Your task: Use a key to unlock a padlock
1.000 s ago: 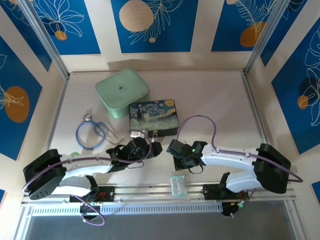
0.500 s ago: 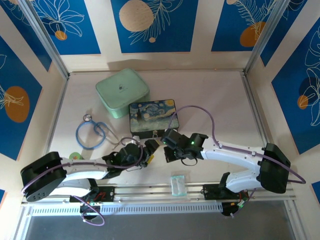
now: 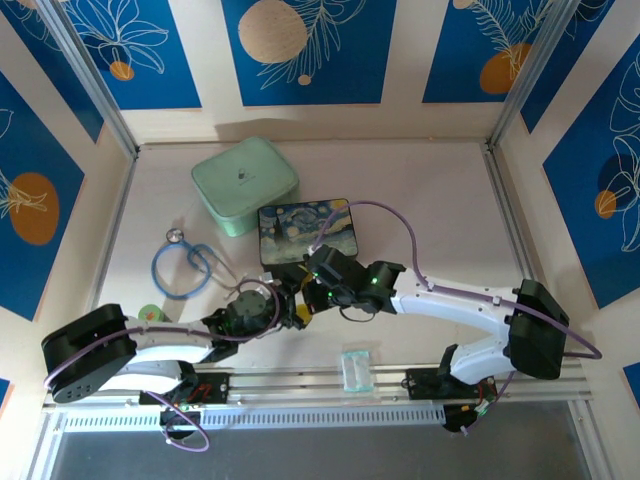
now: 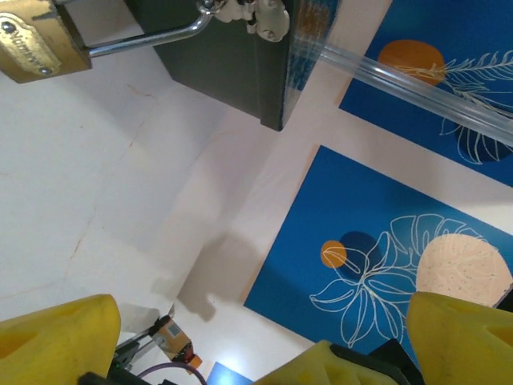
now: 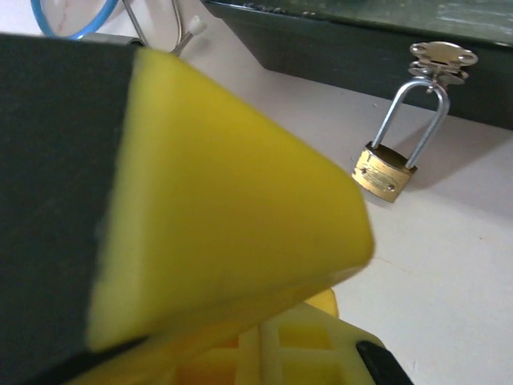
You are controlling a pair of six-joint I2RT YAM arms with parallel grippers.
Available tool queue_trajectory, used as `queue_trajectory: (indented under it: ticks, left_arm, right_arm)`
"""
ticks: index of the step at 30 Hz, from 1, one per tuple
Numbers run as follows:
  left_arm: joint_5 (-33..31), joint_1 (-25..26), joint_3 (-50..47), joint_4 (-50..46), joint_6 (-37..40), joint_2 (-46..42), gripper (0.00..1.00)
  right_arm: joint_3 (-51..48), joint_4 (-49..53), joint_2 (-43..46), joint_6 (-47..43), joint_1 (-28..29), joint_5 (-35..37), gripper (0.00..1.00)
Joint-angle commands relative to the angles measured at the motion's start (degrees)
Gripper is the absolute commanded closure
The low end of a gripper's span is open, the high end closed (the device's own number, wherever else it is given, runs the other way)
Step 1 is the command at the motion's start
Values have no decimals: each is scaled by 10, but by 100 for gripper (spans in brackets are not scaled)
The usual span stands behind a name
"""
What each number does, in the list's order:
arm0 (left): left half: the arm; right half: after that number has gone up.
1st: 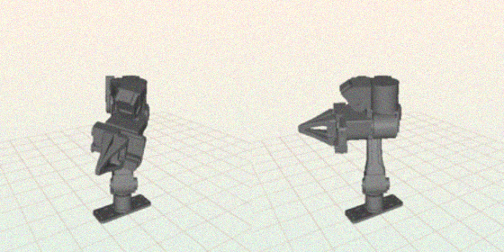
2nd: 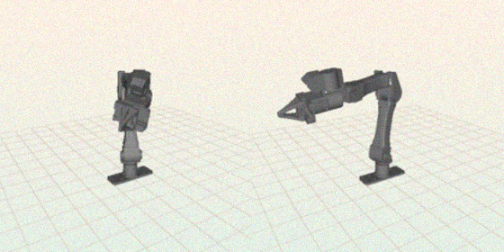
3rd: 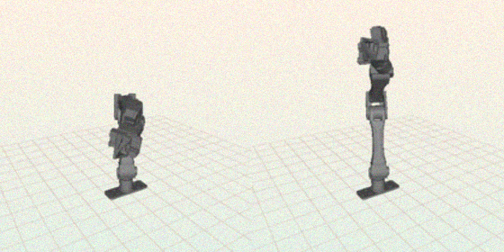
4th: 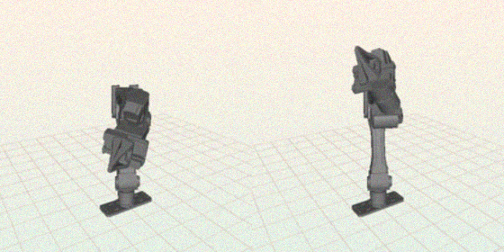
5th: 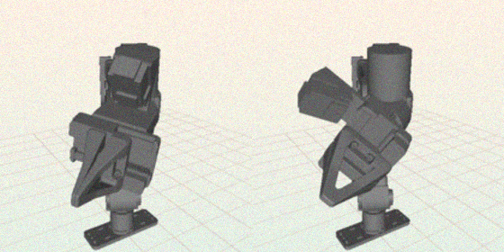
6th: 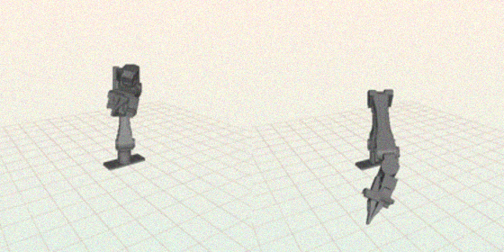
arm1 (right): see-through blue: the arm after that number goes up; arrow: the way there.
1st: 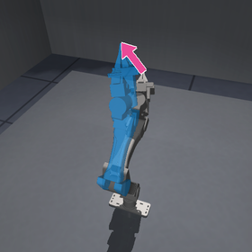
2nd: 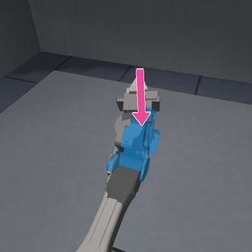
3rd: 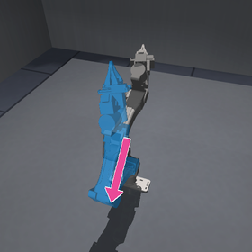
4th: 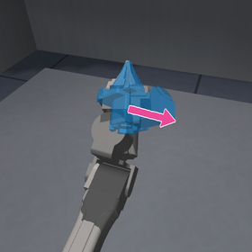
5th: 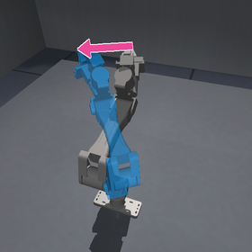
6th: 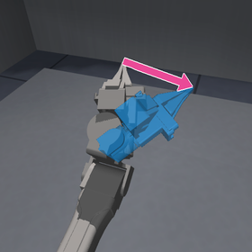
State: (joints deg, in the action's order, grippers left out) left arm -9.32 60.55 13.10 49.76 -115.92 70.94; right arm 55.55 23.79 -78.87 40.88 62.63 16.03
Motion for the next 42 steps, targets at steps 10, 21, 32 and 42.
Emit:
queue_trajectory:
  ticks: [10, 21, 32, 42]
  left_arm:
    - [-32, 4, 3, -109, -32, -65, 39]
    - [-54, 4, 7, -217, -6, -130, 63]
    - [-46, 4, 17, -230, 8, -128, 85]
    - [-48, 4, 22, -221, 43, -126, 100]
  right_arm:
    - [-20, -40, -2, 19, 14, -9, 100]
    - [-33, -50, 11, 24, 6, -5, 100]
    - [-42, -49, 21, 26, 0, -2, 100]
    - [-42, -49, 22, 24, -7, -4, 77]
